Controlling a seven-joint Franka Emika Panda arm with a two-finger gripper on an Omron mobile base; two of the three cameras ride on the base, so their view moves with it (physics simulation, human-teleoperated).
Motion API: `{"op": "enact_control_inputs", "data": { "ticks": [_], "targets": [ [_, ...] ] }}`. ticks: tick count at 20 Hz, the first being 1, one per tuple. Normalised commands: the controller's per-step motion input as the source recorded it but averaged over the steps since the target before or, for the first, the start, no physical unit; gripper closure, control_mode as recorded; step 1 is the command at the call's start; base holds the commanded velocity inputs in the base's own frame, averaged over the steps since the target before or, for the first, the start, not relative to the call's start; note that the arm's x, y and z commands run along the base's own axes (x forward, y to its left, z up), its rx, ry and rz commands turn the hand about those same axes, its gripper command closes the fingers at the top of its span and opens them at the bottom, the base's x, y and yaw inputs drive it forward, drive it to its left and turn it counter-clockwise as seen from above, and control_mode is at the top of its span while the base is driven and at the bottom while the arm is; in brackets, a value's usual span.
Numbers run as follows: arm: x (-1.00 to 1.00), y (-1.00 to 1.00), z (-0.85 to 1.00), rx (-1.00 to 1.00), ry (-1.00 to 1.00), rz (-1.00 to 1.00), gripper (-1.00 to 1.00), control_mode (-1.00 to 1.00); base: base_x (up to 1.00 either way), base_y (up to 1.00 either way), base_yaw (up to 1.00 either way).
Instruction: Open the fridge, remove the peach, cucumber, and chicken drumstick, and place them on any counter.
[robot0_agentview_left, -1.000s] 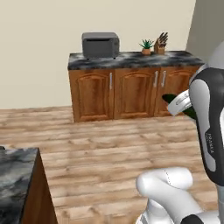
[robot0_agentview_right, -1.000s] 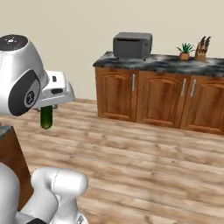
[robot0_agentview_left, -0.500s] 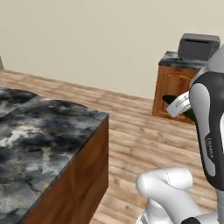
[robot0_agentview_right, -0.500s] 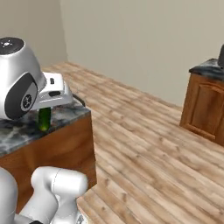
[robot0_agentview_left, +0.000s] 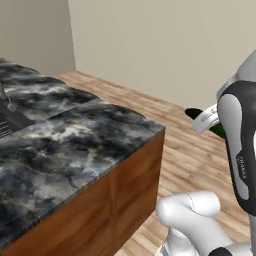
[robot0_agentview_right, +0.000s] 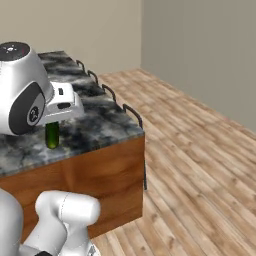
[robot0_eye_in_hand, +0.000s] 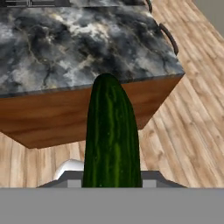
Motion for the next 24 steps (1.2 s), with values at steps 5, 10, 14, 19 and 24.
{"op": "enact_control_inputs", "data": {
  "ticks": [5, 10, 14, 19, 24],
  "targets": [
    [0.0, 0.0, 0.0, 0.0, 0.0, 0.0, 1.0, 1.0, 0.33, 0.0, 0.45],
    [0.0, 0.0, 0.0, 0.0, 0.0, 0.0, 1.0, 1.0, 0.53, -0.02, 0.22],
    [0.0, 0.0, 0.0, 0.0, 0.0, 0.0, 1.0, 1.0, 0.62, -0.01, 0.14],
    [0.46, -0.01, -0.35, 0.0, 0.04, 0.06, 1.0, -1.0, 0.14, 0.0, 0.03],
    [0.32, -0.1, -0.51, 0.0, 0.06, 0.03, 1.0, -1.0, 0.0, 0.0, 0.0]
  ]
}}
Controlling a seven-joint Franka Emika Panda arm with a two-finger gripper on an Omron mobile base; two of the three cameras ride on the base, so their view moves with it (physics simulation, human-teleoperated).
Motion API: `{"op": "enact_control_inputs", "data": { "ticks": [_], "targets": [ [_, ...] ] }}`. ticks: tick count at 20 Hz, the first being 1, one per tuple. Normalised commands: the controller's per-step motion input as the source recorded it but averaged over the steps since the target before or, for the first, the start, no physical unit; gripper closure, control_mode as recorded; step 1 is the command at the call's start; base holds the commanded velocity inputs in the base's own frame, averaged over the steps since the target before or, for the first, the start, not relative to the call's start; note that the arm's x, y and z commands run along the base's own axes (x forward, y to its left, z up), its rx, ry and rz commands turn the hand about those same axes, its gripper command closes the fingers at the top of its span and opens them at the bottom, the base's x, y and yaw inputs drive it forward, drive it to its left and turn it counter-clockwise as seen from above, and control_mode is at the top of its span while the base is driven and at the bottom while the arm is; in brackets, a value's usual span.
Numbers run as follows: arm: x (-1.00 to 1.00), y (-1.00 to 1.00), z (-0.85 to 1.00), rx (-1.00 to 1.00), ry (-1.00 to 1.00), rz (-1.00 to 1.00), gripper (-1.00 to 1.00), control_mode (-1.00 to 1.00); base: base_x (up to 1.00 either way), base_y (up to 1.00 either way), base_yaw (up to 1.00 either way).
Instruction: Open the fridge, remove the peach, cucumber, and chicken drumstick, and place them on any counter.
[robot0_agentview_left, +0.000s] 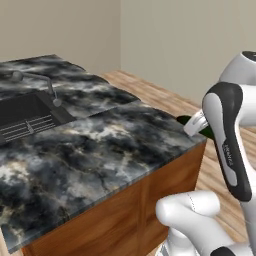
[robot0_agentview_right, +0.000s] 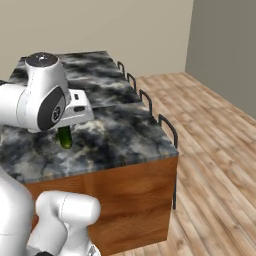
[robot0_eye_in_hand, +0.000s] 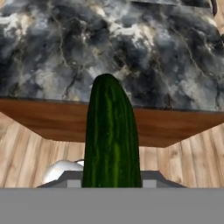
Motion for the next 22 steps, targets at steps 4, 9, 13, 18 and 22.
{"op": "enact_control_inputs", "data": {
  "ticks": [4, 9, 13, 18, 22],
  "targets": [
    [0.46, -0.02, -0.49, -0.02, 0.06, 0.01, 1.0, -1.0, 0.0, 0.0, 0.0],
    [0.66, 0.01, -0.34, -0.04, 0.07, 0.0, 1.0, -1.0, 0.0, 0.0, 0.0],
    [0.94, 0.05, -0.33, -0.05, 0.09, 0.0, 1.0, -1.0, 0.0, 0.0, 0.0],
    [1.0, 0.11, -0.47, -0.06, 0.07, 0.04, 1.0, -1.0, 0.0, 0.0, 0.0],
    [0.9, 0.11, -0.62, -0.04, -0.03, 0.1, 1.0, -1.0, 0.0, 0.0, 0.0]
  ]
}}
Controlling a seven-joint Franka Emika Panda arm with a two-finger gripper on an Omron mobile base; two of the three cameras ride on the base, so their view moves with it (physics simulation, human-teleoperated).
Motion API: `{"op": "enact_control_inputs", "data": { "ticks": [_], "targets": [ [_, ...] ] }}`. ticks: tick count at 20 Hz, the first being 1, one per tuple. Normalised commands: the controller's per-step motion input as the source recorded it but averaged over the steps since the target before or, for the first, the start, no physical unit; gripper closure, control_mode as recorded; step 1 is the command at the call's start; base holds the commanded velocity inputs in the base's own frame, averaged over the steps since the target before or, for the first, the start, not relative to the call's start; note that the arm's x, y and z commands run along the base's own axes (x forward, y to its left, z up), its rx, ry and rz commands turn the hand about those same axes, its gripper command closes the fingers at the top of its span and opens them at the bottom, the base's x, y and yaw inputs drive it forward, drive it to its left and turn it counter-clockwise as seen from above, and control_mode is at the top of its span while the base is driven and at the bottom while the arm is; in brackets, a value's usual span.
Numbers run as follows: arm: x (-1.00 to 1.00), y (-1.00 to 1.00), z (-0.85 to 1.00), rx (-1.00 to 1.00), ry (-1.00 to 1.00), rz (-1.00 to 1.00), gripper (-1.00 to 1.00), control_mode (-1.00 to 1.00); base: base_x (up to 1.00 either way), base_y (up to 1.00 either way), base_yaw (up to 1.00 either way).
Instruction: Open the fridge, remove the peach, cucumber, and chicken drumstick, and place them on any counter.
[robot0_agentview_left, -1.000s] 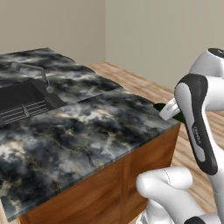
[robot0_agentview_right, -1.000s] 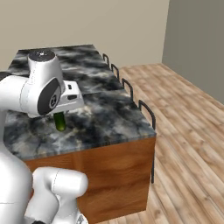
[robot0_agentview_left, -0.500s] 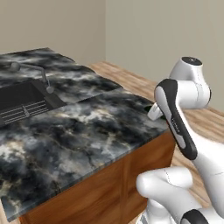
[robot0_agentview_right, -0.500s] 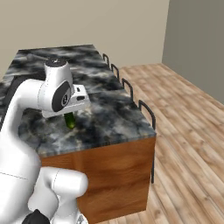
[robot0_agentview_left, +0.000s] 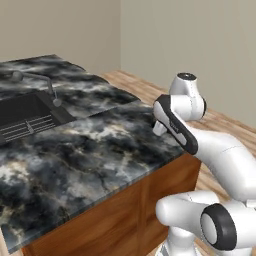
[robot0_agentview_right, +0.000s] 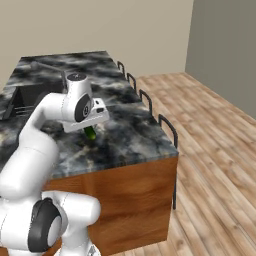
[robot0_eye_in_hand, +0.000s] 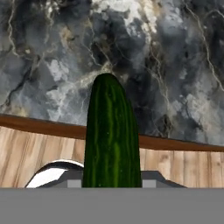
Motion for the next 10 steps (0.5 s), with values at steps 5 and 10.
{"op": "enact_control_inputs", "data": {
  "ticks": [5, 10],
  "targets": [
    [0.68, 0.07, -0.51, -0.01, -0.07, 0.11, 1.0, -1.0, 0.0, 0.0, 0.0],
    [0.63, 0.03, -0.42, 0.0, 0.0, 0.08, 1.0, -1.0, 0.0, 0.0, 0.0]
  ]
}}
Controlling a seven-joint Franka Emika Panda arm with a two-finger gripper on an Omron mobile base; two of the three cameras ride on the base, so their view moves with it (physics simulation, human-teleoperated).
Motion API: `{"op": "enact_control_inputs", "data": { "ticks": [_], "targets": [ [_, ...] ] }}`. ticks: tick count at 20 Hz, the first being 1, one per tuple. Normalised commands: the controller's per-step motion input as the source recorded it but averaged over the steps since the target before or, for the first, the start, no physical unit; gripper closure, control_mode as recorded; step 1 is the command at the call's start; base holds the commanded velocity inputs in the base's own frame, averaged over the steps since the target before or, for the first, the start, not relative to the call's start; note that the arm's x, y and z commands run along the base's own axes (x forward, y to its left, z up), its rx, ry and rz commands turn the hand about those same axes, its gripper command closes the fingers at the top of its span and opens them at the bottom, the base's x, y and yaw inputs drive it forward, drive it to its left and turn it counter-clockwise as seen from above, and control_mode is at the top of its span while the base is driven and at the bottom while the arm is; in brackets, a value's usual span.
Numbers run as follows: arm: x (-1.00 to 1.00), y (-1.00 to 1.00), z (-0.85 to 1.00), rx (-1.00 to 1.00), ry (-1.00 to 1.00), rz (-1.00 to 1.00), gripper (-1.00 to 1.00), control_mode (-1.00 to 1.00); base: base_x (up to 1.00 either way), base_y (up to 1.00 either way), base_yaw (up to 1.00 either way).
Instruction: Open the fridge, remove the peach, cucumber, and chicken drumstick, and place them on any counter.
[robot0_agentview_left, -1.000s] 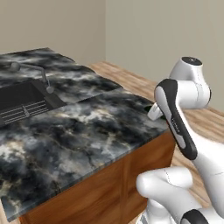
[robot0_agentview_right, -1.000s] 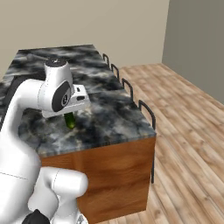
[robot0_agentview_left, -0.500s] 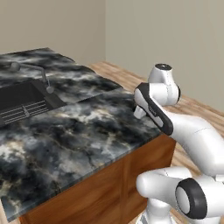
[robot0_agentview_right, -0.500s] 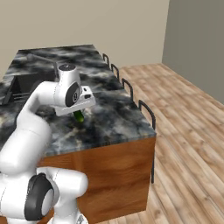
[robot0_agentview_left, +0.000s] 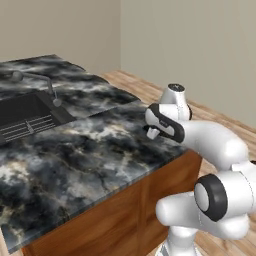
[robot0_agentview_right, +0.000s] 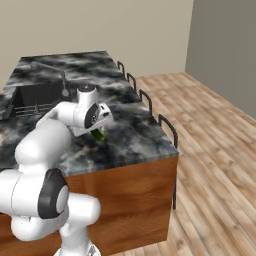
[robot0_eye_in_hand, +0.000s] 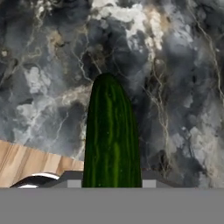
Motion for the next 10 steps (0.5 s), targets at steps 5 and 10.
{"op": "enact_control_inputs", "data": {
  "ticks": [5, 10],
  "targets": [
    [0.6, 0.09, -0.47, 0.0, 0.0, 0.05, 1.0, -1.0, 0.0, 0.0, 0.0],
    [0.57, 0.22, -0.39, -0.01, 0.04, 0.01, 1.0, -1.0, 0.0, 0.0, 0.0]
  ]
}}
